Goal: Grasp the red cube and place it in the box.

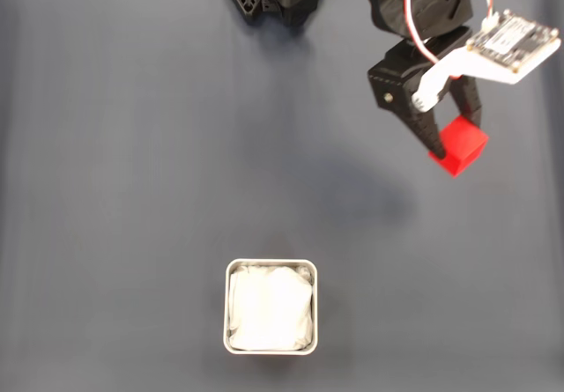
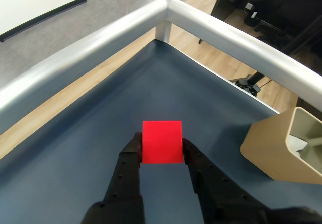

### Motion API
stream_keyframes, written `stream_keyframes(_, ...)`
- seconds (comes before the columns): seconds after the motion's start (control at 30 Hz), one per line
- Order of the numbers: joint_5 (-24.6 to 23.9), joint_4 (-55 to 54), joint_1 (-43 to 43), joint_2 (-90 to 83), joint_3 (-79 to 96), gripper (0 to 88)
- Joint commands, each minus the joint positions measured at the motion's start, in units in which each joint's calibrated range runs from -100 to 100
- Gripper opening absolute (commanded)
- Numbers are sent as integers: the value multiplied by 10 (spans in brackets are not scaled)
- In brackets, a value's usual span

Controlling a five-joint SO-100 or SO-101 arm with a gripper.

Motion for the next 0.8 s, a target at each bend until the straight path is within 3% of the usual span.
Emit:
stream_keyframes(0.0, -9, 5, 26, 1, -37, 50)
stream_keyframes(0.77, -20, 11, 150, 120, -174, 48)
